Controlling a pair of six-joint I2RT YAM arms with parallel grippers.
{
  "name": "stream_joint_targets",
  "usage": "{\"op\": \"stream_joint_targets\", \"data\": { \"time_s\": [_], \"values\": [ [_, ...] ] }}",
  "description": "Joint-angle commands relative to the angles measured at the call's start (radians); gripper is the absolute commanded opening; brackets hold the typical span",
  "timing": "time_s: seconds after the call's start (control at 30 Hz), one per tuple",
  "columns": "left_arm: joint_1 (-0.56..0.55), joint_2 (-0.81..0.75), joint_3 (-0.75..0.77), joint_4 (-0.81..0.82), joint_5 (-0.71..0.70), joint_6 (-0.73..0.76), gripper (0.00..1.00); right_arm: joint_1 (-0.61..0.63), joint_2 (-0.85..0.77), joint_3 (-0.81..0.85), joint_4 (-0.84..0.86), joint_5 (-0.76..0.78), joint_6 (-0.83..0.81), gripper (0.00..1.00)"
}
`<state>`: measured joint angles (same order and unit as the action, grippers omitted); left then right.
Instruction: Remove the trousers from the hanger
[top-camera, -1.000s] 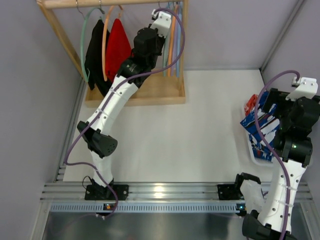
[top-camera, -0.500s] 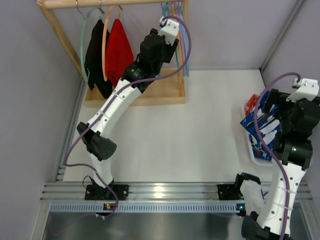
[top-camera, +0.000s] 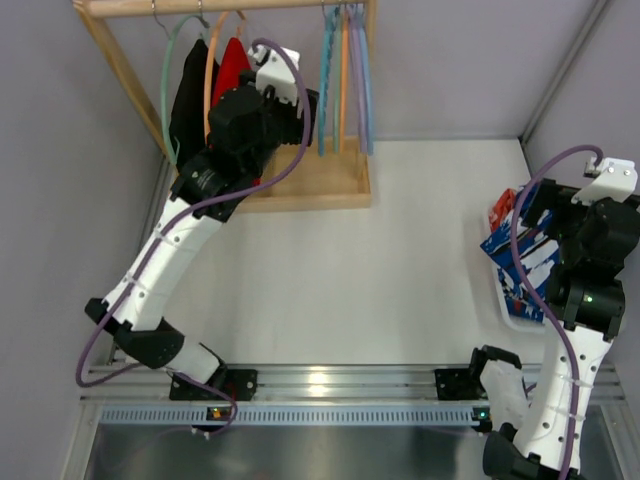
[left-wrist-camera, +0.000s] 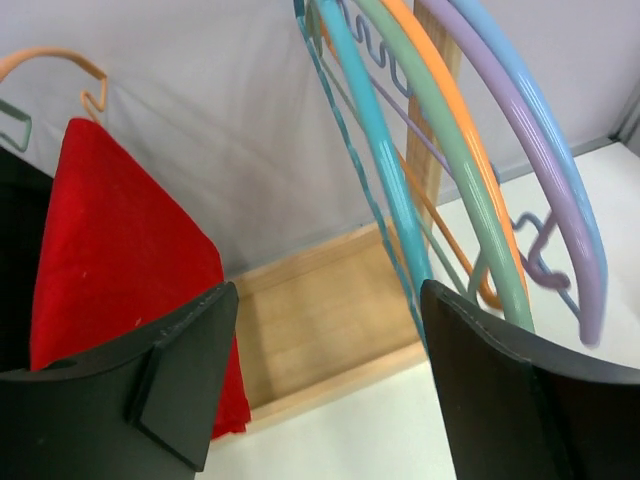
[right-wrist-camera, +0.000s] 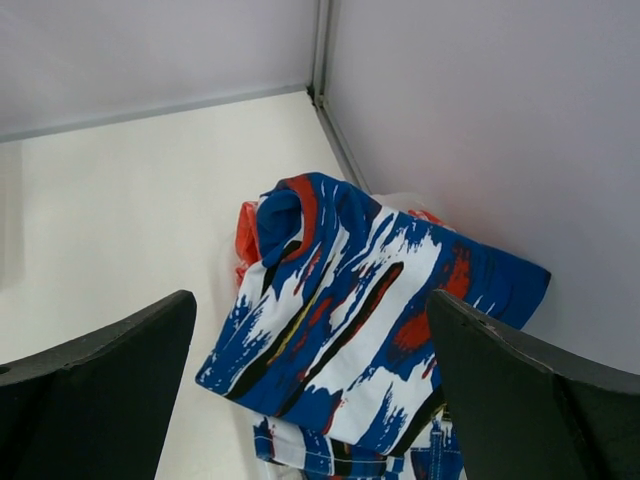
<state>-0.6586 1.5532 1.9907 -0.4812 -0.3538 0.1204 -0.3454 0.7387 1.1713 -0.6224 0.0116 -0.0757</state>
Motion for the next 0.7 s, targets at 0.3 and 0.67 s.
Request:
{"op": "stream_joint_targets", "data": {
  "time_s": [0.3, 0.67],
  "values": [
    [0.249, -0.341, -0.363, -0.123, 0.311, -0.255, 0.98, -0.012, 0.076, 0.086, -0.043, -0.219, -0.015, 0.99],
    [0.393, -0.594, -0.59, -0.314, 0.582, -0.052, 0.99, 0.002, 0.165, 0.131, -0.031, -0.515, 0.045, 0.99]
  ]
}}
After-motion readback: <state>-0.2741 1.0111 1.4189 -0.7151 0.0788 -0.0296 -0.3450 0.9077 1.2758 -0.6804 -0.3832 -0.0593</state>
